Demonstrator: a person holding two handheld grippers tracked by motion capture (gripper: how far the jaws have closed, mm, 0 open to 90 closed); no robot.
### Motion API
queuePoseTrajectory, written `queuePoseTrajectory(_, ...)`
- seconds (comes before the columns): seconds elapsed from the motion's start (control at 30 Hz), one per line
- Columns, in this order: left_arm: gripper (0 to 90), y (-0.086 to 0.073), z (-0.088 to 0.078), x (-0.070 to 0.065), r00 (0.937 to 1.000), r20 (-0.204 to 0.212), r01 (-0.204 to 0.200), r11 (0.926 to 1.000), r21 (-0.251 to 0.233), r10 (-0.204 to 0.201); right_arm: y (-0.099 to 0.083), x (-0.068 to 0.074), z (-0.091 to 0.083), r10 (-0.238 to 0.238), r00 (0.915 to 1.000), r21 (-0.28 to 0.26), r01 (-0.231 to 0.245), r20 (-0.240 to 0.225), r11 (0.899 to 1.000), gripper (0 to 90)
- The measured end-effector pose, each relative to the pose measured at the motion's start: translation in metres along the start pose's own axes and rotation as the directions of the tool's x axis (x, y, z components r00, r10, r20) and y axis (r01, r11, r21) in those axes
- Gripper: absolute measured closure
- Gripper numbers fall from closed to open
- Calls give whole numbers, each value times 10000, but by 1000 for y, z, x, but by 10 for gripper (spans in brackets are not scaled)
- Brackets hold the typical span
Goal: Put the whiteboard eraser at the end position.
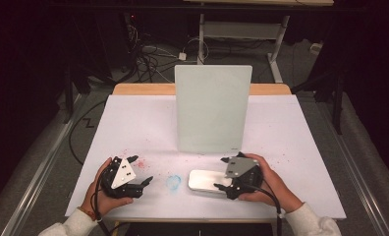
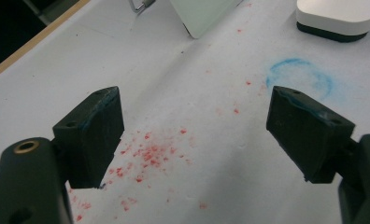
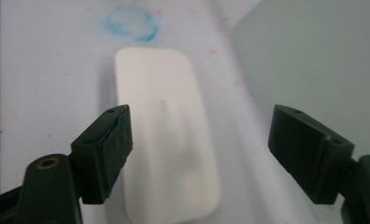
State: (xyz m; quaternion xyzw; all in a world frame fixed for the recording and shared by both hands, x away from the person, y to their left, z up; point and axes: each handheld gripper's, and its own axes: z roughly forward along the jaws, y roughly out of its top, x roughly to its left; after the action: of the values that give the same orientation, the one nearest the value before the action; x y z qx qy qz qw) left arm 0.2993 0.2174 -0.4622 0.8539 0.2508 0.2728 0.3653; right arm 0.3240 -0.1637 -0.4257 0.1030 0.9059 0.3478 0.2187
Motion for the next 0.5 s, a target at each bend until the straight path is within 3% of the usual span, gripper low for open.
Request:
queuePoseTrajectory(0.07, 184, 0, 0, 0, 10000, -2, -28, 10000, 16, 28, -12, -6, -13, 411, 9941, -377, -374, 1007, 9986, 207)
queuePoseTrajectory(0.13, 184, -1, -1, 0, 10000, -16, -27, 10000, 18, 27, -27, -11, -24, 945, 9777, -731, -820, 1874, 9939, 206)
queuePoseTrajectory(0.23, 183, -1, -1, 0, 10000, -9, -19, 10000, -4, 19, -50, -20, -38, 1667, 9477, -871, -1483, 2722, 9851, 182)
queuePoseTrajectory(0.3, 183, -1, -1, 0, 10000, 3, -24, 10000, 0, 24, -64, -23, -45, 2039, 9190, -798, -1879, 3373, 9789, 175)
queuePoseTrajectory(0.4, 183, 0, 0, 1, 10000, 2, -11, 10000, -20, 11, -81, -24, -51, 2540, 8875, -841, -2403, 3845, 9671, 169)
queuePoseTrajectory(0.5, 183, 0, 2, 2, 10000, 28, 20, 10000, 4, -20, -91, -24, -54, 2755, 8762, -850, -2637, 3955, 9608, 170)
